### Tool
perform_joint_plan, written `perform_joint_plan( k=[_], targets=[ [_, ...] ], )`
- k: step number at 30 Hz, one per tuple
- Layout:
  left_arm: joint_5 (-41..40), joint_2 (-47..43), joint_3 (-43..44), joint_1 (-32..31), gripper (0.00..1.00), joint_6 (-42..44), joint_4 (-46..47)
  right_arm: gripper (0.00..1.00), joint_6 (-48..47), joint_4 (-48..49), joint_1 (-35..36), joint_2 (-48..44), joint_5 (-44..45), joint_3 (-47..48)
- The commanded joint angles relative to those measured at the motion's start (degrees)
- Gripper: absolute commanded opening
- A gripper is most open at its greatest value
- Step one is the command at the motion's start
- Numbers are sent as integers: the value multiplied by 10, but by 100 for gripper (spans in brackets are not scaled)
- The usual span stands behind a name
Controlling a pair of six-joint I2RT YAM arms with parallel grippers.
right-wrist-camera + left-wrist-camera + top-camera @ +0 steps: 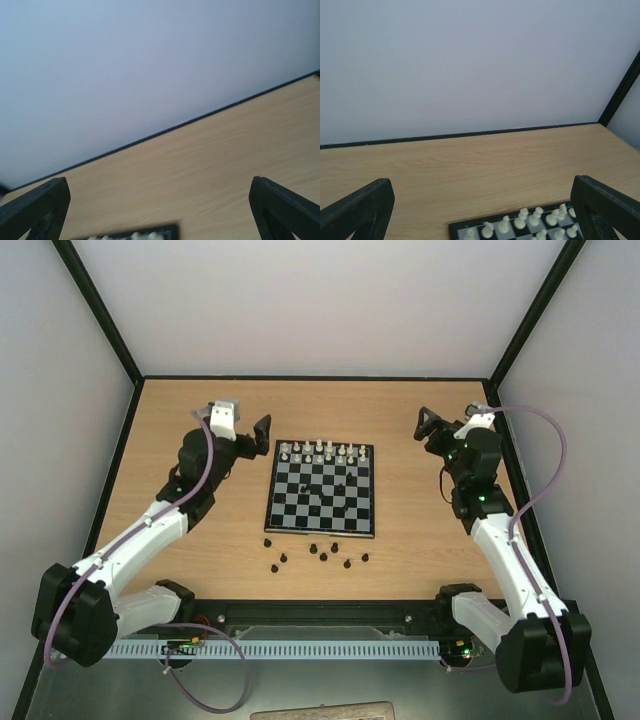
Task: Set up the chess pieces on the board
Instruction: Pick up the chess piece from the chessboard.
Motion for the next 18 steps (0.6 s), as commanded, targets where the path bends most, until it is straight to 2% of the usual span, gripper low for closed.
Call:
perform_joint_plan(
  k=[1,4,6,8,11,14,16,18],
  targets=[
    [8,33,79,-6,100,-122,-161,99,86,-202,-1,-21,-111,32],
    [47,53,121,-6,99,-174,-233,99,85,-235,-1,-12,-160,32],
    [62,57,125,-10,100,-187,-260,99,83,-247,0,6,-210,33],
    [69,50,120,-14,99,-190,-275,99,77,-250,12,24,-219,32],
    [92,27,99,-15,100,-183,-276,99,52,-286,62,66,-162,55],
    [56,1,53,-3,100,-238,-280,98,44,-301,118,106,-130,78],
    [130,-18,15,27,100,-226,-240,94,32,-317,174,142,-78,104],
    [160,-23,-3,38,100,-223,-236,87,22,-343,213,185,-26,138]
  ],
)
